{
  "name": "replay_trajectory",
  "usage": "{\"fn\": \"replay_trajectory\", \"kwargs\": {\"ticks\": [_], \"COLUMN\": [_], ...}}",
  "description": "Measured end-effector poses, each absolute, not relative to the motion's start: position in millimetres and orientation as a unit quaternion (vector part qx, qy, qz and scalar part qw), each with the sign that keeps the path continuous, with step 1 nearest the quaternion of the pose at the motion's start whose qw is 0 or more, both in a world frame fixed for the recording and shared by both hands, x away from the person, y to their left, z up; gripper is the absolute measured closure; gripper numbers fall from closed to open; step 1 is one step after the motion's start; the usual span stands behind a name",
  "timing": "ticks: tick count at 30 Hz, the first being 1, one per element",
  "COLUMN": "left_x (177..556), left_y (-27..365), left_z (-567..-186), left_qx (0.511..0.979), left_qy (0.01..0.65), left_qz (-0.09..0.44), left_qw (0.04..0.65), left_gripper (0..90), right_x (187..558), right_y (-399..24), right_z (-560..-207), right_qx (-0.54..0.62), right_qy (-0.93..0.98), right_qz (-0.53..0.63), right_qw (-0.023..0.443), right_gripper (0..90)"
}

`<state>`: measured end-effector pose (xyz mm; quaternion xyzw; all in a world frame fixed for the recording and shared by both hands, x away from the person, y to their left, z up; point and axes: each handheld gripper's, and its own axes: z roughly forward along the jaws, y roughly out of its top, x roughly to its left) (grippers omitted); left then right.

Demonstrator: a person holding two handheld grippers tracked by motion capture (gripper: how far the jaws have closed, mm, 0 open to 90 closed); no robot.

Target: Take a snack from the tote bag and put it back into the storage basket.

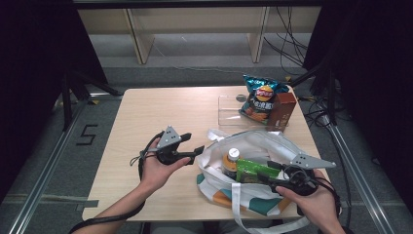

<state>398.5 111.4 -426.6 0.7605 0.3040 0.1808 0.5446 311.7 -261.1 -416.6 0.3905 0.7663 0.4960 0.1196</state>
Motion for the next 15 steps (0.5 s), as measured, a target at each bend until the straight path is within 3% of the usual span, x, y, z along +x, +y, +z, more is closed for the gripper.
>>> {"fn": "replay_trajectory", "kwargs": {"ticks": [15], "left_x": [398.1], "left_y": [111.7], "left_z": [-426.1], "left_qx": [0.762], "left_qy": [0.304], "left_qz": [0.183], "left_qw": [0.542], "left_gripper": [31.6], "right_x": [312.7], "right_y": [-261.6], "right_z": [-423.1], "right_qx": [0.375], "right_qy": [0.779], "right_qz": [0.489], "right_qw": [0.116], "right_gripper": [53.9]}}
